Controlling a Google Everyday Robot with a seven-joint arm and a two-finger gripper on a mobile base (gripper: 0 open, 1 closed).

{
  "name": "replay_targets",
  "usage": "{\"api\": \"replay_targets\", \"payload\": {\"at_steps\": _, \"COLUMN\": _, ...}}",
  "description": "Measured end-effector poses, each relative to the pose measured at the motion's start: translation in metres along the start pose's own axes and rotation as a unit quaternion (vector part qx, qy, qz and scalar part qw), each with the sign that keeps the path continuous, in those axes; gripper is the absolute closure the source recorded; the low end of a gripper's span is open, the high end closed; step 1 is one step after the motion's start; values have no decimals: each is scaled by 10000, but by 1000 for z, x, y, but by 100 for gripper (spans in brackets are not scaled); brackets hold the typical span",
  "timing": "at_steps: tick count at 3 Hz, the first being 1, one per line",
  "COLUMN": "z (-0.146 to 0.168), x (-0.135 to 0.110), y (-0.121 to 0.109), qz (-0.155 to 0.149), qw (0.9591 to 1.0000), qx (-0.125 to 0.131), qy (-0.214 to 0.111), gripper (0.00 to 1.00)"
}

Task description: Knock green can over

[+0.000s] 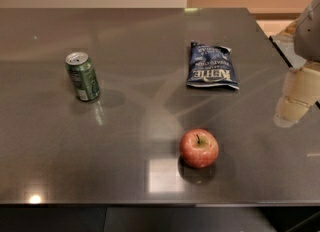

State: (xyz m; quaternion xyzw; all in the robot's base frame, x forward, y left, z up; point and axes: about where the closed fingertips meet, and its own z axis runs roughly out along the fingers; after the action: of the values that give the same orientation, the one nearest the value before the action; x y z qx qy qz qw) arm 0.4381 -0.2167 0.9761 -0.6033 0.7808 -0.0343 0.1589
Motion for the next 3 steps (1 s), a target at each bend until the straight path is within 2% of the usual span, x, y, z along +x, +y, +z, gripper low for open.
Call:
{"api": "replay_targets", "payload": {"at_steps": 1, "z": 0, "x": 0, "y": 0, "qz": -3, "qw": 10000, "qx": 1, "qy": -1, "gripper": 0}}
{"api": "replay_targets", "payload": {"at_steps": 2, "z": -3, "x": -9, "y": -2, "qz": -220, "qw": 9997, "qx": 2, "qy": -80, "gripper": 0}}
{"api": "replay_targets", "payload": {"at_steps": 3, "z": 2, "x": -41, "y": -15, "qz": -579, "qw": 9975, "qx": -157, "qy": -383, "gripper": 0}}
